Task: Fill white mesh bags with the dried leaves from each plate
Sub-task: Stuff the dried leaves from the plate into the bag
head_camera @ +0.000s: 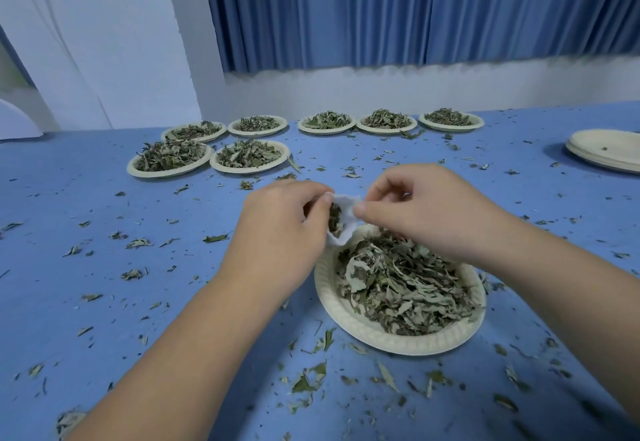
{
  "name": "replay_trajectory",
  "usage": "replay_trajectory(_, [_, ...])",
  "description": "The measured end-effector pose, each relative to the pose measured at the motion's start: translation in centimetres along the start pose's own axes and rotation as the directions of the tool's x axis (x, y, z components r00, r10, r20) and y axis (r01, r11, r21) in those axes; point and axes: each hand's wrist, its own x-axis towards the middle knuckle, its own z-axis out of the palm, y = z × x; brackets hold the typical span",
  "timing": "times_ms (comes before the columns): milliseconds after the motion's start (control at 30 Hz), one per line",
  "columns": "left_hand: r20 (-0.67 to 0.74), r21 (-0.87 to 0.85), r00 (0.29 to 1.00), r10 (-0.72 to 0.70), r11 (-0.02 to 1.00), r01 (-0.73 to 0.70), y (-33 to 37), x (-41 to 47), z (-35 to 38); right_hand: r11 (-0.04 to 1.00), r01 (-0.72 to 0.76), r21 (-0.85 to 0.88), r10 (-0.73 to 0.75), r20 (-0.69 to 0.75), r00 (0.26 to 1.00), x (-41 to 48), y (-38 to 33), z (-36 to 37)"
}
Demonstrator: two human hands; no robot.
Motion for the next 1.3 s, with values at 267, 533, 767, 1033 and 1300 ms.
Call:
replay_trajectory(267, [-0.097,-0.028,0.992,-0.079,0.997,0.076,-0.6,0.1,0.5,0.877,0.209,-0.432,-0.076,0.304,0.950,-5.5,2.6,-2.4])
replay_trajectory(533, [-0.165,0.014,0.986,-0.016,1.000,0.019,-0.3,-0.1,0.5,0.805,0.298,-0.513,-0.115,0.357,0.927,-5.9,2.5,-1.1])
replay_trajectory(767, [-0.085,0.060,0.996,0.025,0.998,-0.020,-0.1,-0.2,1.0,0.786,0.309,-0.536,-0.100,0.383,0.918,-5.5,2.4,-0.4])
replay_trajectory(1033, [-0.071,0.057,0.996,0.048,0.997,-0.044,-0.4,-0.3,1.1,0.722,0.410,-0.558,-0.181,0.419,0.890,-5.3,2.3,0.2])
replay_trajectory(1300, [-0.072,0.066,0.997,0.041,0.997,-0.036,-0.5,-0.3,1.0,0.824,0.390,-0.411,-0.269,0.323,0.907,-5.3,3.4,-0.2])
